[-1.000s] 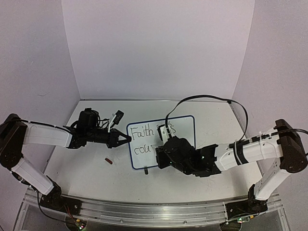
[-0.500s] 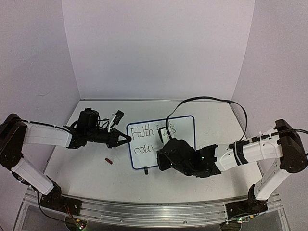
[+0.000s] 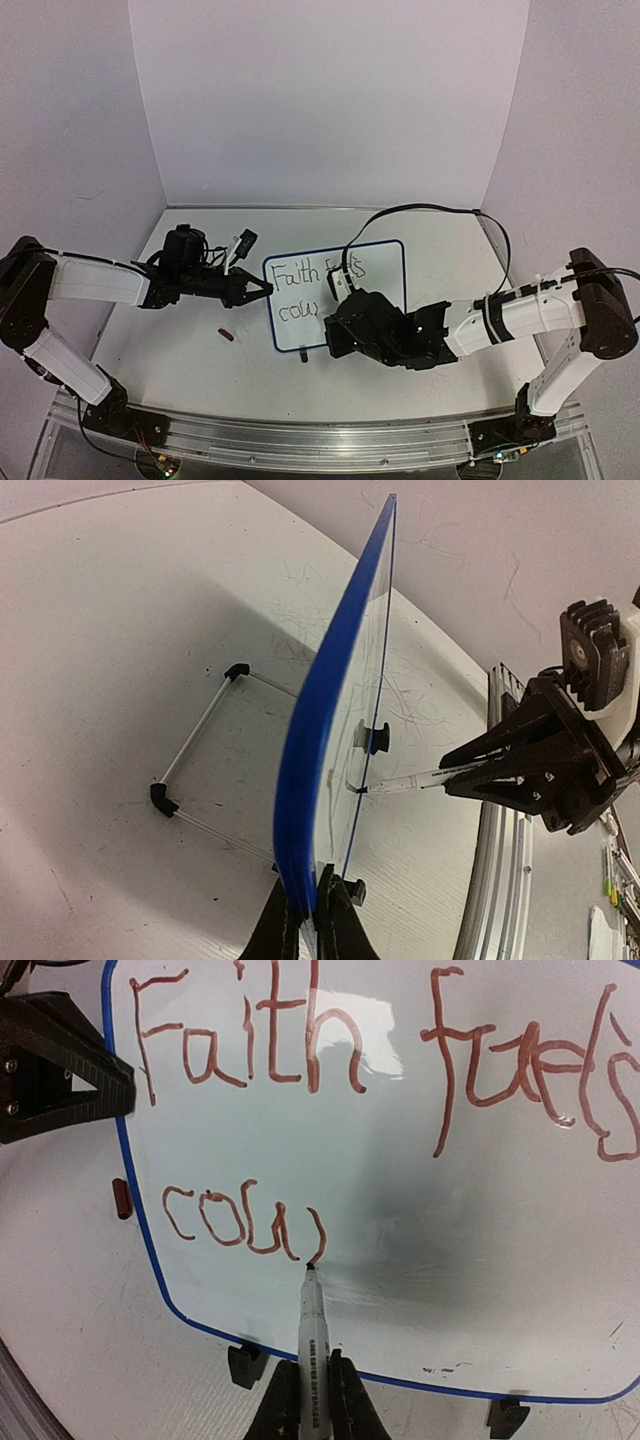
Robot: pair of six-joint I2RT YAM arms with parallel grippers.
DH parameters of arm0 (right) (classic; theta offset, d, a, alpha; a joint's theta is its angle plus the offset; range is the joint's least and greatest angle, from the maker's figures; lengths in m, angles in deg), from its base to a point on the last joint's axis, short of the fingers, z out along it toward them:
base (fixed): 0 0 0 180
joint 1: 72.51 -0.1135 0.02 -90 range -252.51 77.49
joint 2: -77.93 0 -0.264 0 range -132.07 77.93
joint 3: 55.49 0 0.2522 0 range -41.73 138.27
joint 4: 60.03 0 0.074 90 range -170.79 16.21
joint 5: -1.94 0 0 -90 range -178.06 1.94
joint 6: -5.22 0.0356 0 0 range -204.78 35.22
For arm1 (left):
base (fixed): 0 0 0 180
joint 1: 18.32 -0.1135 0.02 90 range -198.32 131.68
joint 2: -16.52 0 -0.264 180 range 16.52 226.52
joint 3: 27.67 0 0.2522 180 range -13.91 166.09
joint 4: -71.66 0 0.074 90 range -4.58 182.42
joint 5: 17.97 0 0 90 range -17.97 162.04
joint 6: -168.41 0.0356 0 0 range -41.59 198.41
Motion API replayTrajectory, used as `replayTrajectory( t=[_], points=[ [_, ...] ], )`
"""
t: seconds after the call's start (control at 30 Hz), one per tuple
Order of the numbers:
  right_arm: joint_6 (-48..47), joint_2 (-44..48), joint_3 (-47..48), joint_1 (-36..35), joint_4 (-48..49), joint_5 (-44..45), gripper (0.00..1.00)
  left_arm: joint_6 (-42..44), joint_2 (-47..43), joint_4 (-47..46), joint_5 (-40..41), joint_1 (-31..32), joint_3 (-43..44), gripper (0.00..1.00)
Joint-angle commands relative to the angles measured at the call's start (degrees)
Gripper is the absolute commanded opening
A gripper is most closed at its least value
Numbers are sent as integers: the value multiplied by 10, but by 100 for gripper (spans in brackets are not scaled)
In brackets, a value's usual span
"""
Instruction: Write a sentence on the whiteboard
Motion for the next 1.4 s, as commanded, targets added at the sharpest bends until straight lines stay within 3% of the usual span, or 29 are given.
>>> replayTrajectory(
  t=[0.0, 1.37],
  points=[
    [3, -6, 16, 1, -1, 32, 0, 24, 2, 27, 43, -2, 11, 0],
    [-10, 27, 14, 18, 38, 92, 0, 26, 4, 27, 42, -2, 8, 0]
  ],
)
